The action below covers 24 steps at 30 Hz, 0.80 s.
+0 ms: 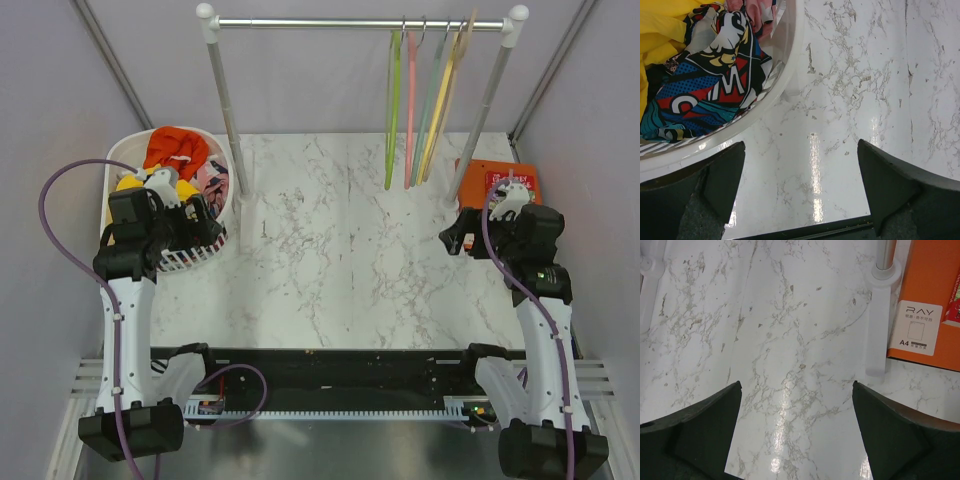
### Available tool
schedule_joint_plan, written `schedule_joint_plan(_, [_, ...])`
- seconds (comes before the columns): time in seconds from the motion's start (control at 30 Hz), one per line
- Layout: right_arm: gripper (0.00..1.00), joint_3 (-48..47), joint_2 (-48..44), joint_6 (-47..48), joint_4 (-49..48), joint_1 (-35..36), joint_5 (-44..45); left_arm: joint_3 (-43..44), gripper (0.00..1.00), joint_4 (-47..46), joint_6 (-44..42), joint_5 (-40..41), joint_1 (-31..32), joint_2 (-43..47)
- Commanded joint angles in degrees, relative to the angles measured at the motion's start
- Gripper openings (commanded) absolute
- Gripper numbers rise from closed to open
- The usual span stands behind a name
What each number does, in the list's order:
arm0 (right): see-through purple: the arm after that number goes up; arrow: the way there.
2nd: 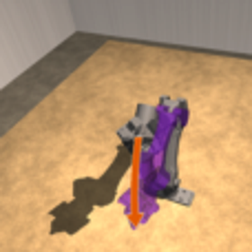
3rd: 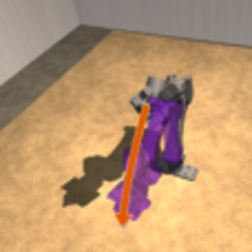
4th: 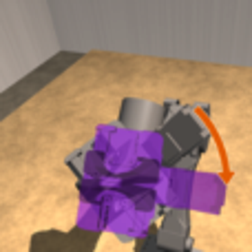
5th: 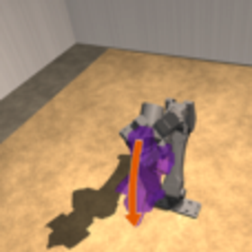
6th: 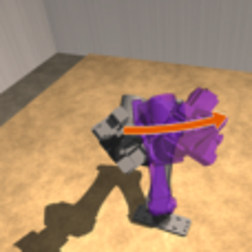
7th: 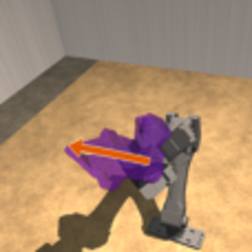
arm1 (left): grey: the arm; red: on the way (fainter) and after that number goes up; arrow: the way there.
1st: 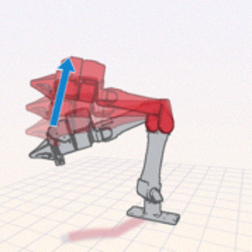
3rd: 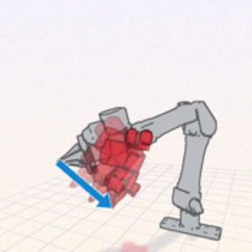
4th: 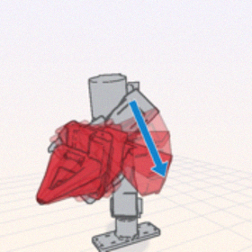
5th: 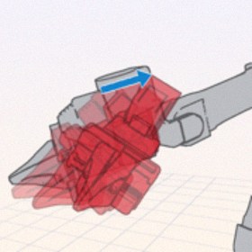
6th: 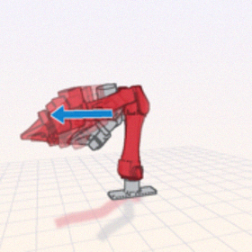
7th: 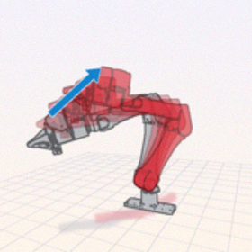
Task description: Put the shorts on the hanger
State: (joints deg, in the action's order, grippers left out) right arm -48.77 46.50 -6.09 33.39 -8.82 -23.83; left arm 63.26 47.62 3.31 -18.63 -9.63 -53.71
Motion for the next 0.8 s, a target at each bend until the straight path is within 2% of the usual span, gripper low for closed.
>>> schedule_joint_plan(0.0, [0.98, -3.9, 0.2, 2.0, 0.2, -0.8, -2.5, 2.0, 0.99, -1.7, -0.1, -1.8, -0.3, 0.4])
schedule_joint_plan(0.17, [0.98, -10.0, -0.3, 2.1, 3.0, -0.8, 0.7, 6.2, 0.99, -2.3, 0.8, -4.1, -0.3, -1.2])
schedule_joint_plan(0.37, [0.98, -18.5, -0.2, 2.5, 4.8, -1.0, 1.4, 11.2, 1.0, -2.9, 2.1, -12.7, -0.3, -2.8])
schedule_joint_plan(0.5, [0.98, -28.9, 2.9, 4.6, 5.2, -1.0, -3.7, 10.0, 0.99, -4.4, 2.8, -14.3, -0.3, -2.0])
schedule_joint_plan(0.67, [0.98, -42.3, 11.0, 5.3, 10.3, -1.0, -7.4, 9.2, 1.0, -5.7, 3.1, -9.3, -0.3, -1.0])
schedule_joint_plan(0.77, [0.98, -41.4, 11.6, 5.2, 10.6, -1.0, -8.4, 12.7, 1.0, -3.3, 1.4, 1.5, -0.7, -4.5])
